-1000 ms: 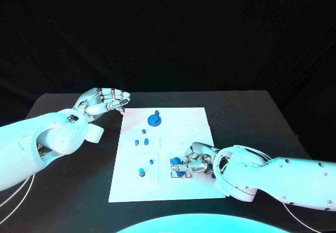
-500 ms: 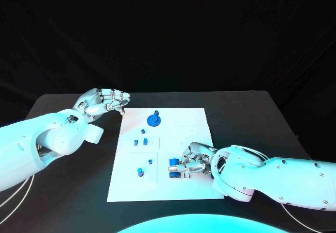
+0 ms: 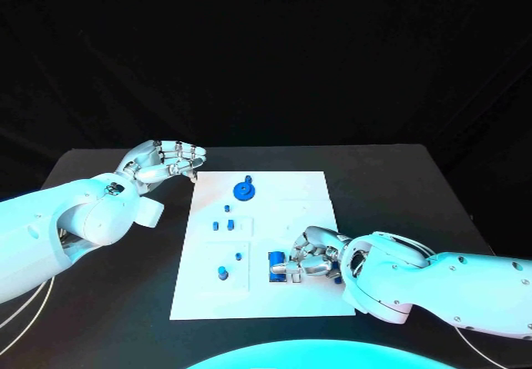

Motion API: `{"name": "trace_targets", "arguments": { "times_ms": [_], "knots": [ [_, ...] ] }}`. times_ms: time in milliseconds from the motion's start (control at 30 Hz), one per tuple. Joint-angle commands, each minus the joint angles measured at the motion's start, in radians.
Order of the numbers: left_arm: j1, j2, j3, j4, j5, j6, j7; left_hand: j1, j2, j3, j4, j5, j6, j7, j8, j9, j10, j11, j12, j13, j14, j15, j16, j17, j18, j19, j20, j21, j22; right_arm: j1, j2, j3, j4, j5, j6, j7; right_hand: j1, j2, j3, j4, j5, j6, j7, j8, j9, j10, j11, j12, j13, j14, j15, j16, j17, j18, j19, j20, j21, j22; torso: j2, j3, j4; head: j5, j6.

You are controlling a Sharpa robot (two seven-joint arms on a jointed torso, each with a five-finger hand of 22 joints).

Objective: Assemble the parts on the task board

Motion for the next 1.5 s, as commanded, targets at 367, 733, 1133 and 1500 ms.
{"name": "trace_targets", "arguments": {
  "times_ms": [367,733,1133,1500],
  "knots": [
    [0.0,0.001,0.0,0.001,0.005,0.016,0.004,0.002,0.004,0.0,-0.007,0.002,-0.008,0.013,0.0,-0.001,-0.01,0.0,0.006,-0.001,-0.002,0.001,0.003,0.001,0.015,0.007,-0.001,-0.004,-0.001,-0.006,-0.038,0.0,0.022,-0.011,0.046,0.079,0.191,-0.011,0.037,-0.001,0.053,0.004,-0.006,0.008,-0.005,0.009,-0.006,0.005,0.118,0.101,-0.004,-0.001,0.246,-0.008,0.027,-0.002,0.01,0.17,0.0,-0.0006,0.0002,0.004,0.003],
    [0.0,0.0,0.0,0.0,0.005,0.014,0.005,0.002,0.004,0.0,-0.007,0.002,-0.008,0.013,0.0,-0.001,-0.01,0.0,0.006,-0.001,-0.002,0.001,0.003,0.001,0.015,0.007,-0.001,-0.004,-0.001,-0.003,-0.115,0.002,0.041,-0.008,-0.025,0.119,0.208,-0.017,0.05,-0.004,0.092,-0.002,-0.003,-0.002,-0.014,0.014,-0.003,0.012,0.126,0.101,-0.002,0.0,0.249,-0.009,0.028,-0.002,0.015,0.172,-0.002,0.0,-0.0008,0.004,0.006],
    [-0.001,0.001,-0.003,-0.002,0.006,0.016,0.007,0.002,0.004,0.0,-0.007,0.002,-0.008,0.013,0.0,-0.001,-0.01,0.0,0.006,-0.001,-0.002,0.001,0.003,0.001,0.015,0.007,-0.001,-0.004,-0.001,-0.002,-0.159,0.002,0.034,-0.028,-0.013,0.119,0.293,-0.024,0.097,-0.004,0.045,0.012,-0.008,-0.009,-0.026,0.026,-0.009,0.026,0.142,0.101,-0.007,-0.001,0.248,-0.008,0.028,-0.005,0.012,0.172,-0.001,-0.0003,-0.0004,-0.002,0.003],
    [-0.002,-0.006,-0.005,-0.001,0.006,0.014,0.006,0.002,0.004,0.0,-0.007,0.002,-0.008,0.013,0.0,-0.001,-0.01,0.0,0.006,-0.001,-0.002,0.001,0.003,0.001,0.015,0.007,-0.001,-0.004,-0.001,-0.003,-0.248,0.001,0.025,-0.056,-0.016,0.105,0.254,-0.039,0.103,0.001,0.041,0.013,-0.003,-0.016,-0.032,0.024,-0.003,0.022,0.14,0.101,-0.003,-0.001,0.247,-0.008,0.028,-0.003,0.011,0.172,-0.001,0.0005,-0.0013,-0.024,0.005]
  ]
}}
